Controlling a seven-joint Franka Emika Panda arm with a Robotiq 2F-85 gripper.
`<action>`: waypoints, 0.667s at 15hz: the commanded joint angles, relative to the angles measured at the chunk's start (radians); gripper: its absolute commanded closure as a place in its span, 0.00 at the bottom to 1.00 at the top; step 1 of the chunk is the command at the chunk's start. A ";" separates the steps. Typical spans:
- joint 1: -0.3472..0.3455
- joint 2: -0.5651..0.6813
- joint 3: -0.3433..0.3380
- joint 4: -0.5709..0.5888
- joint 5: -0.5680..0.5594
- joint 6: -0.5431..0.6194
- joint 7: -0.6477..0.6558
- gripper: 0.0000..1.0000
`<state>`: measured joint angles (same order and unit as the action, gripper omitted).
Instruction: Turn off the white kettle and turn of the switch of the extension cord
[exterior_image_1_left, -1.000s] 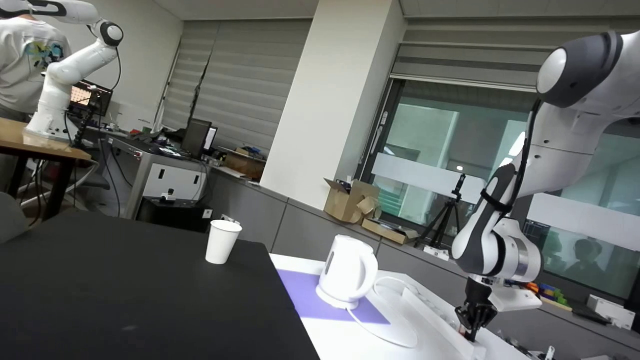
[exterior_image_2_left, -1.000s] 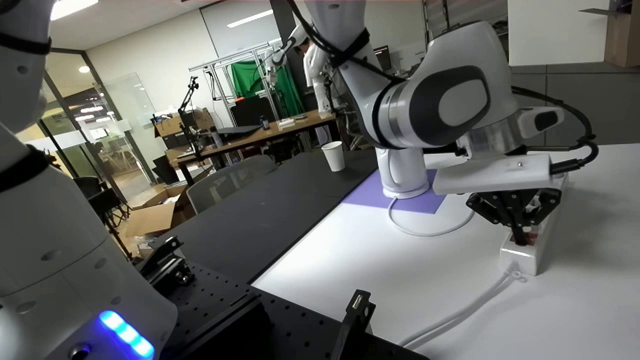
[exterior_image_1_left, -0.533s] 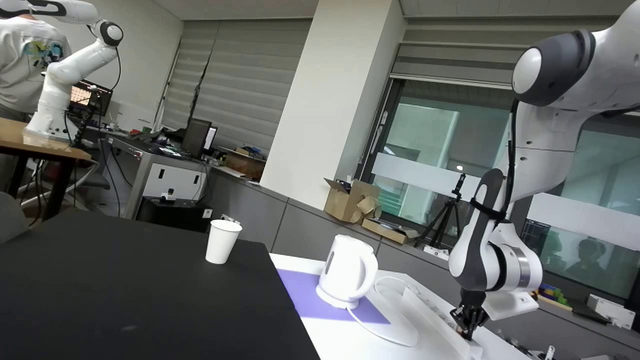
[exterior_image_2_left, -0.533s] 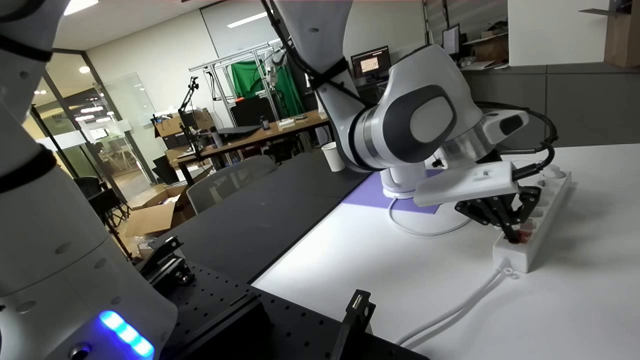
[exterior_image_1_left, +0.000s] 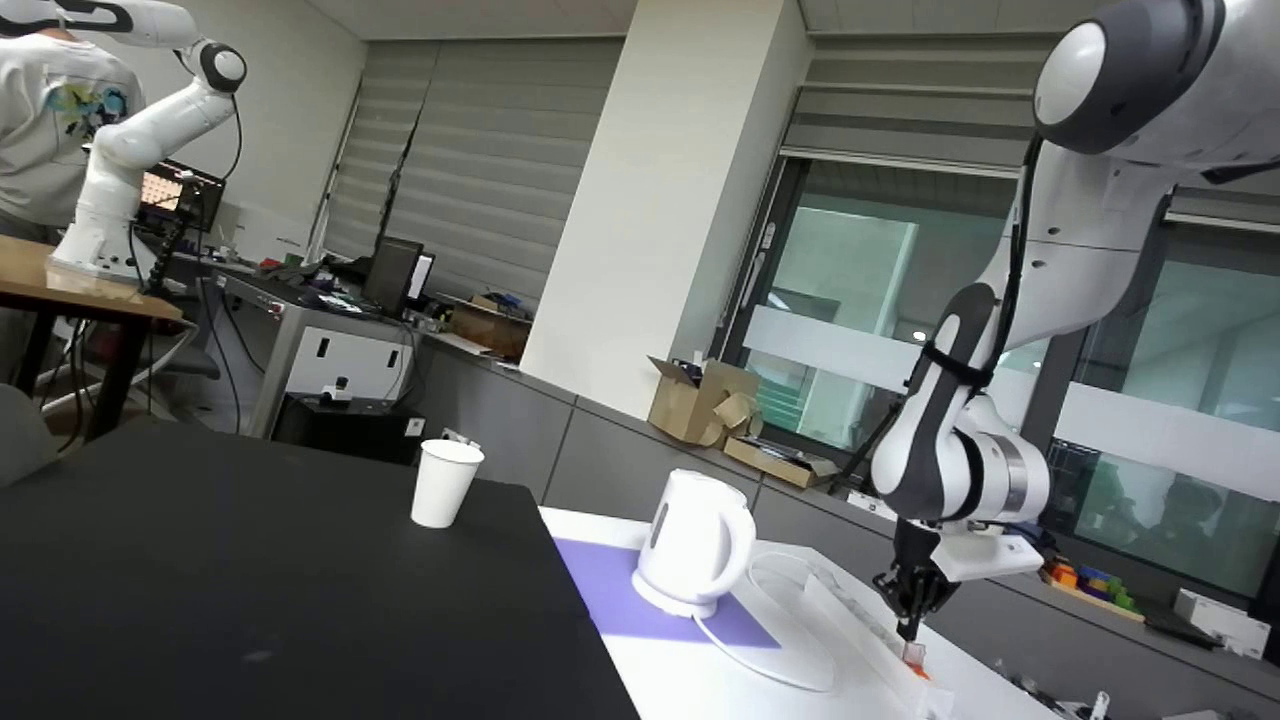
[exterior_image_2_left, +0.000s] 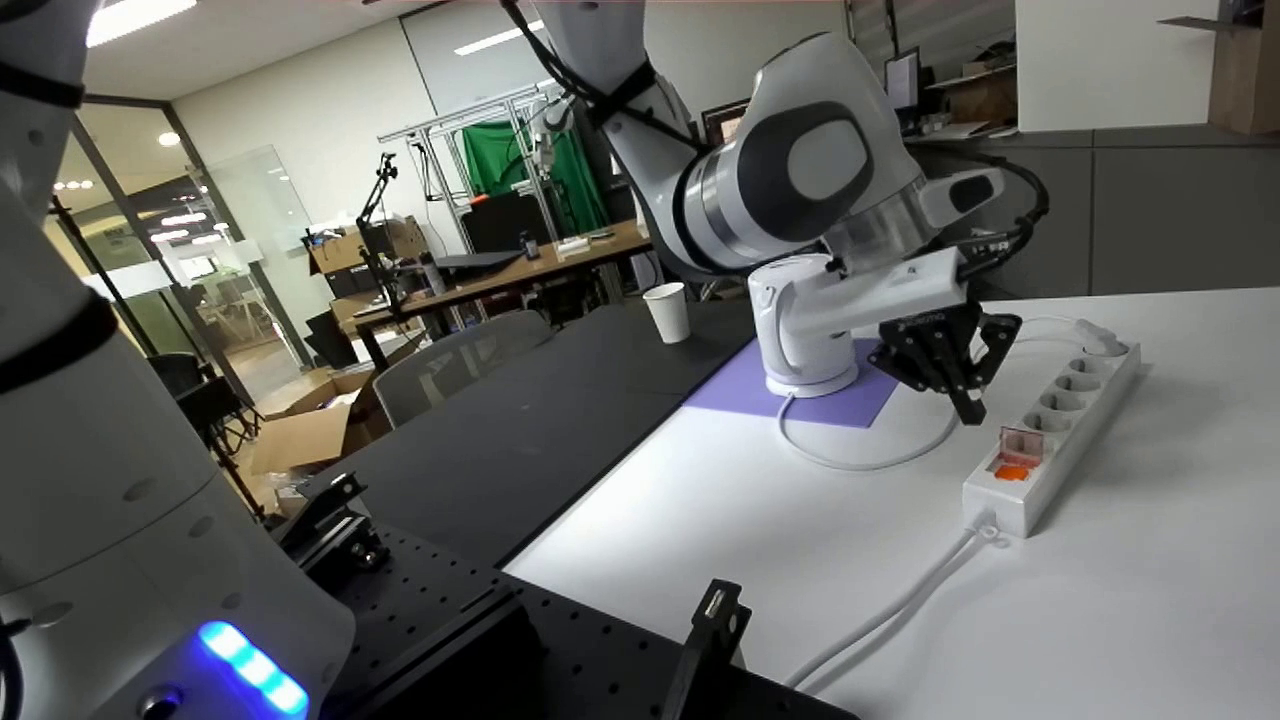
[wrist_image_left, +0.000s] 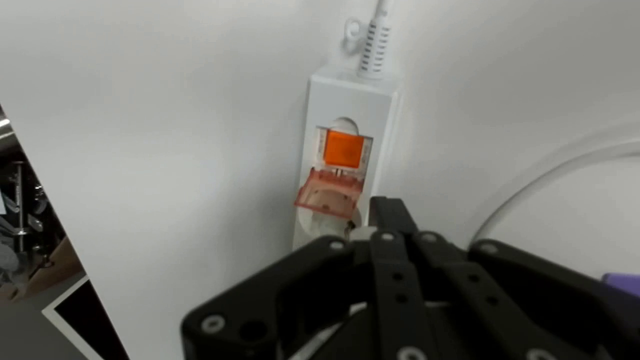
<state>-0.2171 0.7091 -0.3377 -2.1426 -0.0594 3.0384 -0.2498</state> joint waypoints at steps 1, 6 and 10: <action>0.051 -0.114 -0.053 -0.046 -0.045 -0.078 0.064 1.00; 0.017 -0.206 -0.022 -0.037 -0.070 -0.218 0.043 0.53; -0.006 -0.252 0.004 -0.032 -0.071 -0.296 0.043 0.27</action>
<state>-0.1949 0.5166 -0.3602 -2.1517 -0.1003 2.7937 -0.2352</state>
